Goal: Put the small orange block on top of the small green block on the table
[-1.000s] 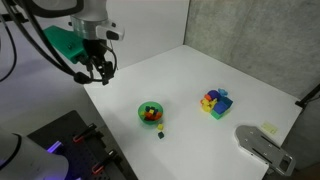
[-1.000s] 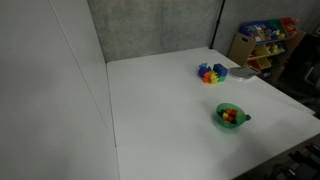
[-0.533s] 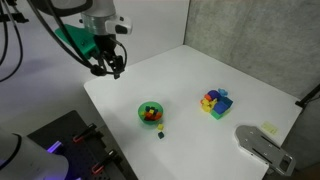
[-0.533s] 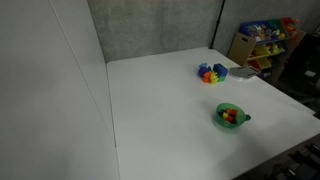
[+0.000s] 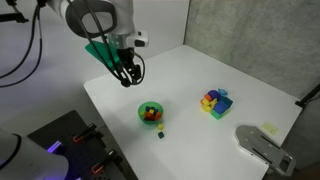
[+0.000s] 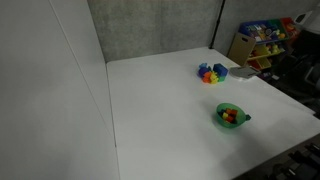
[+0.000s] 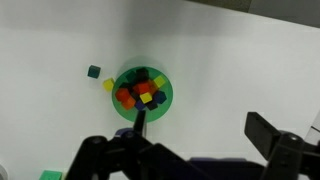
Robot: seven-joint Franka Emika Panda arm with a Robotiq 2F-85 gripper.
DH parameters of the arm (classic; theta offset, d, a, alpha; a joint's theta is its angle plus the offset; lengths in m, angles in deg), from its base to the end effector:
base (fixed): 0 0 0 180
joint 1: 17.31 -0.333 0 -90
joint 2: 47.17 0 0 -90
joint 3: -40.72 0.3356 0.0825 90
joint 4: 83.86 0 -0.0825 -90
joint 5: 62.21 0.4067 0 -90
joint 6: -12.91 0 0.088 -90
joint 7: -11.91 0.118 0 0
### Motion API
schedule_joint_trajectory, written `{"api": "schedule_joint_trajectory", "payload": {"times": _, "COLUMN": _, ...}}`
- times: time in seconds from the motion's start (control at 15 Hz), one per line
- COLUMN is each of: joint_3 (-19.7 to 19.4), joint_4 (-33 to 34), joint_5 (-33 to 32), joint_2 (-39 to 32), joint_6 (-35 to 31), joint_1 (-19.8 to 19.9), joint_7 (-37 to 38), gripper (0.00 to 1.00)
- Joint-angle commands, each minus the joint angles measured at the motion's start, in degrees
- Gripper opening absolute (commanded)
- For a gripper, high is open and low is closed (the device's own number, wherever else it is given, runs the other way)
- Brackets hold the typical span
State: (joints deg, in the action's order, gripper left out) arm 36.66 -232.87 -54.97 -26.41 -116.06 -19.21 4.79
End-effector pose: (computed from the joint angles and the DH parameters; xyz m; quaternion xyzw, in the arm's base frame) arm 0.4182 -0.0102 0.3722 -0.9981 -0.0060 -0.0102 0.0612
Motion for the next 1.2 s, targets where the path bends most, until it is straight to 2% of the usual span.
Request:
{"api": "schedule_joint_trajectory", "payload": {"times": 0.0, "joint_3": 0.76, "joint_4": 2.3, "joint_5": -1.39, "joint_2": -6.87, "joint_6": -5.02, "joint_1": 0.79, "joint_7": 0.13, "gripper": 1.0}}
{"api": "schedule_joint_trajectory", "payload": {"times": 0.53, "joint_3": 0.98, "joint_4": 4.85, "joint_5": -3.61, "joint_2": -20.37, "joint_6": -14.6, "joint_1": 1.38, "joint_7": -0.12, "gripper": 1.0}}
{"api": "schedule_joint_trajectory", "payload": {"times": 0.87, "joint_3": 1.09, "joint_4": 7.56, "joint_5": -8.13, "joint_2": -28.15, "joint_6": -18.65, "joint_1": 1.68, "joint_7": 0.36, "gripper": 1.0}}
{"api": "schedule_joint_trajectory", "payload": {"times": 1.0, "joint_3": 0.94, "joint_4": 8.69, "joint_5": -9.64, "joint_2": -30.05, "joint_6": -18.64, "joint_1": 1.7, "joint_7": 1.11, "gripper": 1.0}}
{"api": "schedule_joint_trajectory", "payload": {"times": 1.07, "joint_3": 1.41, "joint_4": 6.43, "joint_5": -8.12, "joint_2": -27.88, "joint_6": -18.58, "joint_1": 1.82, "joint_7": 0.33, "gripper": 1.0}}
{"api": "schedule_joint_trajectory", "payload": {"times": 1.13, "joint_3": 1.45, "joint_4": 6.76, "joint_5": -8.27, "joint_2": -28.74, "joint_6": -18.59, "joint_1": 1.85, "joint_7": 0.37, "gripper": 1.0}}
